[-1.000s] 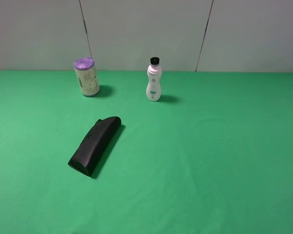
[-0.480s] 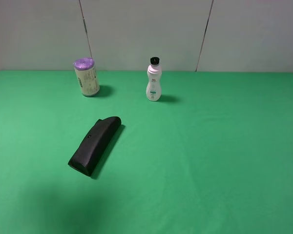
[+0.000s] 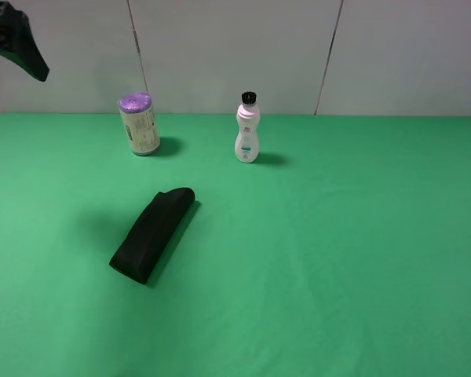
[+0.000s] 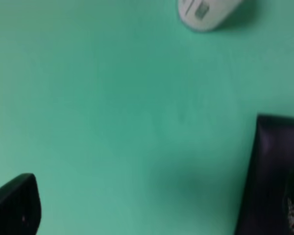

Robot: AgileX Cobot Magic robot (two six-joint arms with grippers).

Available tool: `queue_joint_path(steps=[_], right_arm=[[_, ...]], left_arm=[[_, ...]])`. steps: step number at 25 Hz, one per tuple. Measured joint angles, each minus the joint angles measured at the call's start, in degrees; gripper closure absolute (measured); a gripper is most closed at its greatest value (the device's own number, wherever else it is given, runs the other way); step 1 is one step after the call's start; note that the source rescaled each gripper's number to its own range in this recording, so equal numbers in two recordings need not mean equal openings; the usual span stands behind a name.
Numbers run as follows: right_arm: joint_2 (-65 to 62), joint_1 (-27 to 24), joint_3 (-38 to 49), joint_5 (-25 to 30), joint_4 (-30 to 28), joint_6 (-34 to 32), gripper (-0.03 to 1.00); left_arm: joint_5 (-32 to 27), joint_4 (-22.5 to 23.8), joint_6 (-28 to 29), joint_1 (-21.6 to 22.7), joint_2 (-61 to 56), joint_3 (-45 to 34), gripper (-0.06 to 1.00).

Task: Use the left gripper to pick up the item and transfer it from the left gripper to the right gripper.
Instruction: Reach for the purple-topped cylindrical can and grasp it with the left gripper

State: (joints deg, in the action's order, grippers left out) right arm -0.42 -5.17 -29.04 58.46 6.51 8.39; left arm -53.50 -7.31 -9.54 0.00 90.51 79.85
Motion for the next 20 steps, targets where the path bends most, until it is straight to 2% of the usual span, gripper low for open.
queue_joint_path(steps=[12,17,20], right_arm=[[0.00,0.00,0.00,0.00,0.00,0.00,-0.03],[0.00,0.00,0.00,0.00,0.00,0.00,-0.03],[0.00,0.00,0.00,0.00,0.00,0.00,-0.03]], left_arm=[[1.43,4.19,2.42,-8.88,26.83,24.06,-0.06],[0.91,4.46,4.18,-11.90,33.97,30.25,-0.06],[0.97,6.87,5.98,-13.30,36.64,32.09,-0.06]])
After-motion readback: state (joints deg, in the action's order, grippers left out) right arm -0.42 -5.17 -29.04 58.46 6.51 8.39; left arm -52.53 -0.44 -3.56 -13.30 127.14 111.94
